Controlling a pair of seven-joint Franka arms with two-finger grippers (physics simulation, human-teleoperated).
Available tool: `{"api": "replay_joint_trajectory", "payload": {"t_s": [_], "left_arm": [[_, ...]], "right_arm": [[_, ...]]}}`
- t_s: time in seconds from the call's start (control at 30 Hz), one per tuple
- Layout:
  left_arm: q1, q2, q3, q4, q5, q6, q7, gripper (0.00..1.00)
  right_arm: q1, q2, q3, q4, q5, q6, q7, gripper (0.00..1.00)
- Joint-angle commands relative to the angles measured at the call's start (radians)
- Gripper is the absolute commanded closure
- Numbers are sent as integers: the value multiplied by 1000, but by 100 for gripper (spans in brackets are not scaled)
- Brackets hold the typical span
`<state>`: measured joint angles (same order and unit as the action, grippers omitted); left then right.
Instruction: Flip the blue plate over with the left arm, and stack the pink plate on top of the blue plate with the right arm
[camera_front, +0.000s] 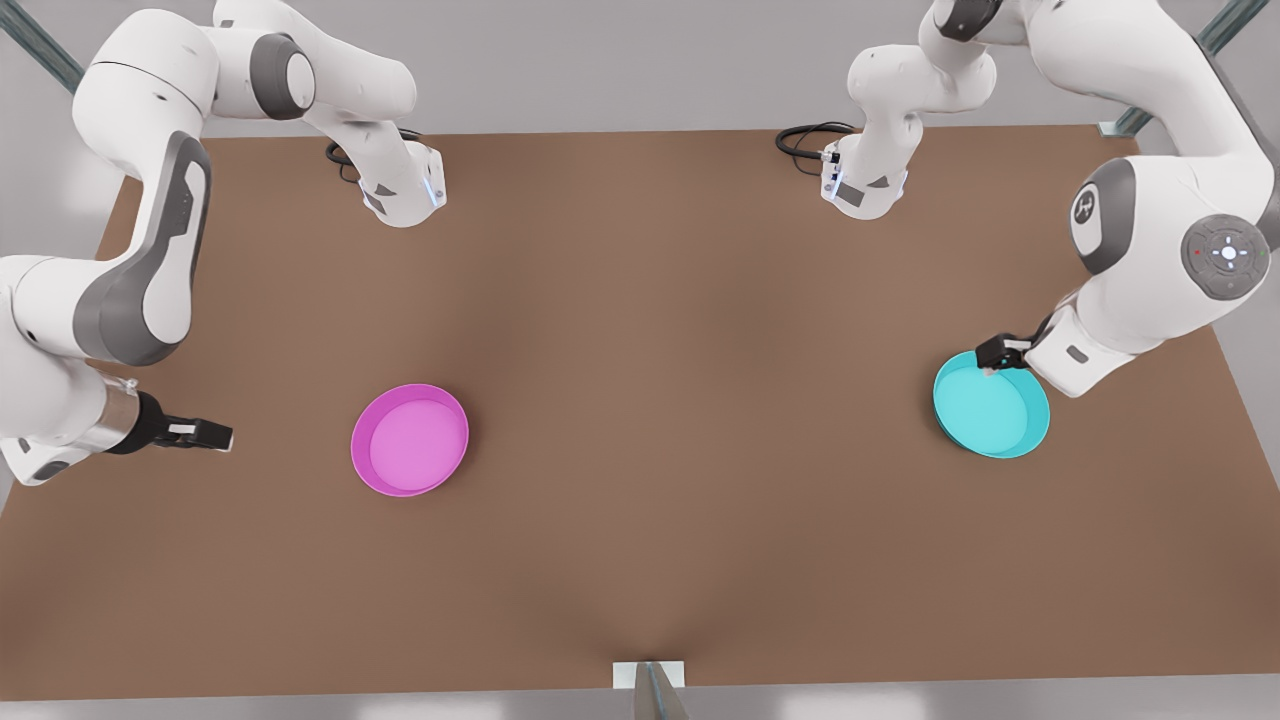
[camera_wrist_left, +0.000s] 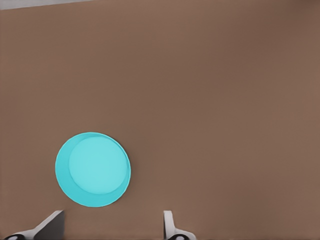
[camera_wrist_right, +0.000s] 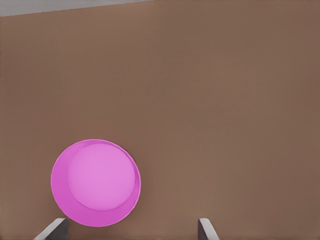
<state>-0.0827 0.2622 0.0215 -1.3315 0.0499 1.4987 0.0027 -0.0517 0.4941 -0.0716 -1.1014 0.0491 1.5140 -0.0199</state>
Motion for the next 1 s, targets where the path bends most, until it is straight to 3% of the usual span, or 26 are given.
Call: {"api": "replay_joint_trajectory", "payload": {"t_s": [0.0, 0.1, 0.2, 0.27, 0.33, 0.6, 0.83, 0.97], "left_arm": [[1, 2, 0, 0, 10, 0, 0, 0], [168, 52, -6, 6, -168, 5, 40, 0], [301, 135, 20, -9, -271, 43, 382, 0], [313, 170, 110, -116, -363, 149, 618, 0], [337, 230, 146, -126, -367, 175, 753, 0], [440, 460, 146, -129, -383, 250, 795, 0], [451, 542, 146, -129, -412, 304, 795, 0], [449, 555, 144, -127, -412, 313, 793, 49]], "right_arm": [[-1, 0, 1, 0, 0, 0, 0, 0], [3, 0, 1, 2, 0, 2, -2, 0], [3, 1, 3, 2, 0, 0, -2, 0], [3, 1, 3, 2, 0, 0, -2, 0], [3, 1, 3, 2, 0, 0, -2, 0], [-1, 0, 1, 2, 0, 2, -2, 0], [-7, -9, 3, -8, 6, 43, 0, 0], [-5, -6, 3, -5, 6, 48, -2, 0]]}}
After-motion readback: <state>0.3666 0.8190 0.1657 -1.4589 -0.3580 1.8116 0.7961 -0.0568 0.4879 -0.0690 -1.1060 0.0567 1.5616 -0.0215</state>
